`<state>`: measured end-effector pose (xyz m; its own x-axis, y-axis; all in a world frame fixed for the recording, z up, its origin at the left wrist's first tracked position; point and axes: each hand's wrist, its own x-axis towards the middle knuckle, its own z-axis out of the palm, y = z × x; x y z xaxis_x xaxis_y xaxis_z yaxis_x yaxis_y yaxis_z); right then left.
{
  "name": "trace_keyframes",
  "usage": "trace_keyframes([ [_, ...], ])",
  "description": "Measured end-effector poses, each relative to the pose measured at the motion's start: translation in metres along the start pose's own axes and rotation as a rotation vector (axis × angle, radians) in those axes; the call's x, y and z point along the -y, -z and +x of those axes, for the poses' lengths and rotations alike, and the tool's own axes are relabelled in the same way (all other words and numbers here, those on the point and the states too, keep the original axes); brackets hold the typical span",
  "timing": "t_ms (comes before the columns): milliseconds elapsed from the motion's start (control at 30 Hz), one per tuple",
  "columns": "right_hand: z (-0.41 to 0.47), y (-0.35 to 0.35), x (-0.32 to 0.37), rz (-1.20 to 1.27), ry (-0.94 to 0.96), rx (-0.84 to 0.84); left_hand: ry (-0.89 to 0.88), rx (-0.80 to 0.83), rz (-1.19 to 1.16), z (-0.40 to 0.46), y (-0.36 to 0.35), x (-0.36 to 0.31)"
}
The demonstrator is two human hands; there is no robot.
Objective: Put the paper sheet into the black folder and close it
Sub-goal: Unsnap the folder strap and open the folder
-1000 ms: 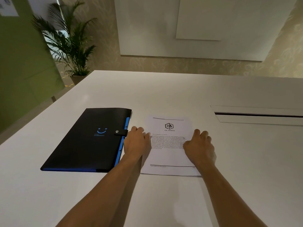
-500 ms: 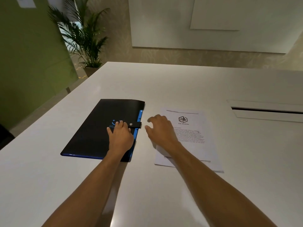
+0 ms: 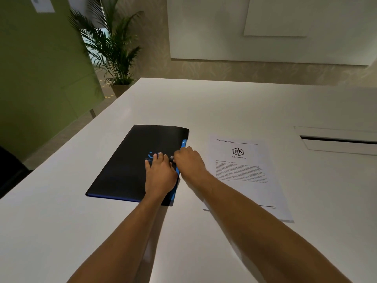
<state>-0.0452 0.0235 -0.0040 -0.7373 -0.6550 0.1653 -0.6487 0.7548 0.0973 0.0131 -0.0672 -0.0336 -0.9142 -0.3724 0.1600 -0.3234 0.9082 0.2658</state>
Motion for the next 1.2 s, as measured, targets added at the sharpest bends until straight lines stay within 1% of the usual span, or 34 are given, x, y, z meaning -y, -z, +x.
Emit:
trace_keyframes([
  [200, 0.003, 0.002, 0.008, -0.161, 0.141, 0.010, -0.042, 0.058, 0.098, 0.000, -0.003, 0.004],
  [333, 0.003, 0.002, 0.005, -0.123, 0.149, -0.032, -0.040, 0.054, 0.084, 0.000, -0.003, 0.004],
  [433, 0.005, 0.003, 0.003, -0.002, 0.042, -0.059, -0.006, 0.043, 0.009, -0.001, -0.001, 0.001],
  [533, 0.007, 0.003, 0.003, 0.114, -0.060, -0.036, 0.012, 0.024, -0.041, 0.000, -0.002, 0.002],
  [633, 0.007, 0.007, 0.001, 0.328, -0.274, -0.023, 0.029, 0.006, -0.063, 0.002, -0.005, 0.002],
  [700, 0.006, 0.006, -0.002, 0.452, -0.405, -0.066, 0.032, 0.010, -0.073, 0.003, -0.004, 0.001],
  [767, 0.003, 0.002, -0.001, 0.539, -0.493, -0.126, 0.030, 0.009, -0.094, 0.002, -0.003, 0.000],
  [900, -0.003, 0.000, 0.001, 0.747, -0.622, -0.257, -0.005, -0.015, -0.180, -0.001, 0.004, -0.004],
  [1000, -0.006, 0.003, -0.001, 0.909, -0.681, -0.313, -0.035, -0.040, -0.232, 0.001, 0.011, -0.007],
  [1133, -0.011, 0.006, -0.015, 1.000, -0.738, -0.355, -0.157, -0.077, -0.156, 0.008, 0.033, -0.011],
  [1200, -0.012, 0.008, -0.026, 1.095, -0.774, -0.376, -0.175, -0.027, -0.101, 0.014, 0.044, -0.012],
])
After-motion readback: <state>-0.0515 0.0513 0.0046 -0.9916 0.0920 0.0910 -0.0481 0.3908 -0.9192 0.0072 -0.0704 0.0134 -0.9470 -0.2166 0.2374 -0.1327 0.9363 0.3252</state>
